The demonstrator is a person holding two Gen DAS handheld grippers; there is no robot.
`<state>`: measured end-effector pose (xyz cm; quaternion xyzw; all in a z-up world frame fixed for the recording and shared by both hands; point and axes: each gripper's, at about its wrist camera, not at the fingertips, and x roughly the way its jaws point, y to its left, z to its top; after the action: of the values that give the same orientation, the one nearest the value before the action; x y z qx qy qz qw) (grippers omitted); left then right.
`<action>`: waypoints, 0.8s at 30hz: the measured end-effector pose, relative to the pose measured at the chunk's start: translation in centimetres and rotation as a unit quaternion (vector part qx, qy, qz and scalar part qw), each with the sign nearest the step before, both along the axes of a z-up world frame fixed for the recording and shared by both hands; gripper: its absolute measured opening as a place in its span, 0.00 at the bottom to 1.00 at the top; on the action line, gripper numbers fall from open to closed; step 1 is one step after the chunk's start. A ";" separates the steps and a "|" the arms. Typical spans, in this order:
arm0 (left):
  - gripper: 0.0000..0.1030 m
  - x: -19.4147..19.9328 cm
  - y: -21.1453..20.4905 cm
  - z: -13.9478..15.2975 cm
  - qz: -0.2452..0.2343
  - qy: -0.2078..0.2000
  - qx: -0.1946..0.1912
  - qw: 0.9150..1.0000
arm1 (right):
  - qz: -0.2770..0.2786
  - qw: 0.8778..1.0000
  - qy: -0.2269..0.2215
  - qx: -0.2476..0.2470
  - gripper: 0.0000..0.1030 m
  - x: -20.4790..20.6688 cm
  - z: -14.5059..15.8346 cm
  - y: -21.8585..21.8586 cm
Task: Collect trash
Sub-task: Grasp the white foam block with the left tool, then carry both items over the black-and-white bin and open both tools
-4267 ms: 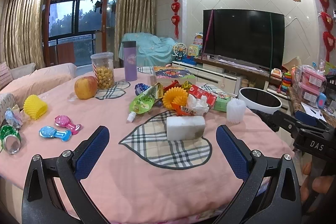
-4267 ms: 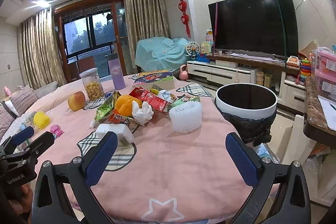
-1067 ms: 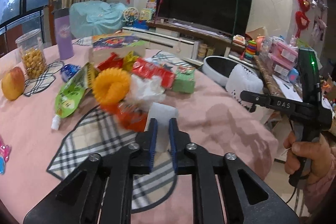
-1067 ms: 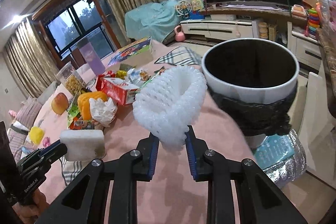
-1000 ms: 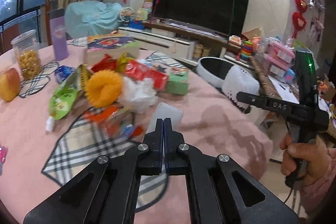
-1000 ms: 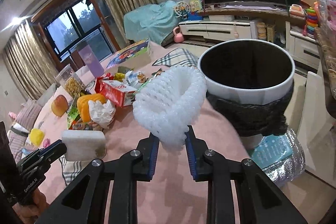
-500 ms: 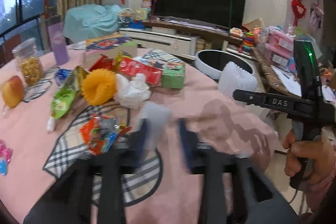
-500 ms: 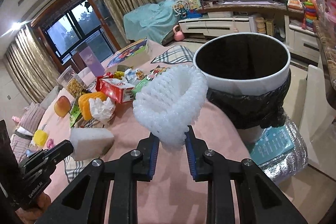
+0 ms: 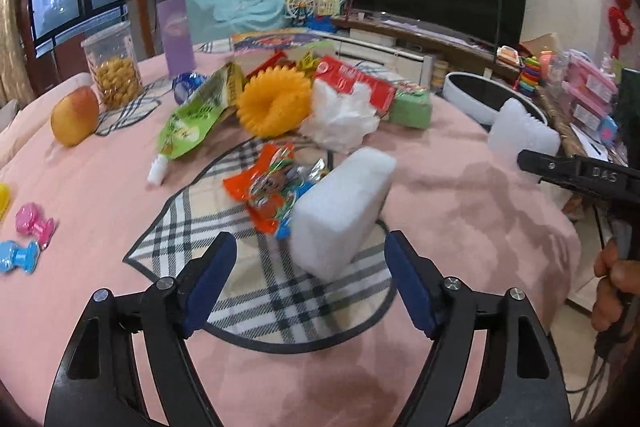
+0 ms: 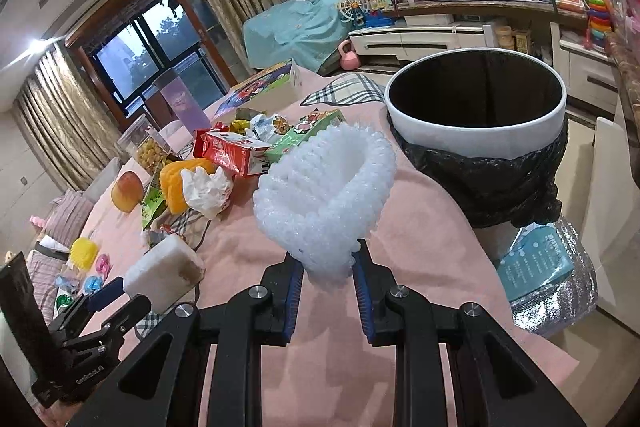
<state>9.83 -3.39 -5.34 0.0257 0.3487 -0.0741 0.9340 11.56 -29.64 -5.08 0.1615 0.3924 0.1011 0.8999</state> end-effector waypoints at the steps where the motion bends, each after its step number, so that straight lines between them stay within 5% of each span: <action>1: 0.76 0.1 0.0 -0.1 -0.004 0.002 -0.005 1.000 | 0.000 1.000 0.000 0.000 0.24 0.0 -0.1 0.0; 3: 0.74 0.3 -0.2 -0.3 -0.017 0.003 -0.012 1.000 | 0.001 1.000 0.002 0.000 0.24 0.1 -0.2 0.0; 4: 0.64 0.4 -0.4 -0.3 -0.024 0.003 -0.013 1.000 | 0.001 1.000 0.004 0.001 0.24 0.2 -0.3 0.0; 5: 0.39 0.6 -0.7 -0.5 -0.034 0.008 -0.015 0.999 | 0.001 1.000 0.005 0.002 0.24 0.1 -0.4 0.1; 6: 0.29 0.9 -1.0 -0.7 -0.044 0.020 -0.018 0.999 | 0.001 1.000 0.005 0.001 0.24 0.1 -0.4 0.0; 15: 0.26 1.1 -1.3 0.2 -0.055 0.014 -0.056 0.997 | -0.009 1.000 0.001 0.003 0.24 0.1 -0.1 -0.9; 24: 0.26 2.6 -6.2 2.0 -0.106 -0.001 -0.055 0.993 | -0.028 1.000 -0.008 0.000 0.24 0.2 0.9 -3.2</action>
<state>12.41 -9.60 -3.33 0.0108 0.3385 -0.1920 0.9211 11.79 -32.88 -4.21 0.1714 0.3807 0.0771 0.9054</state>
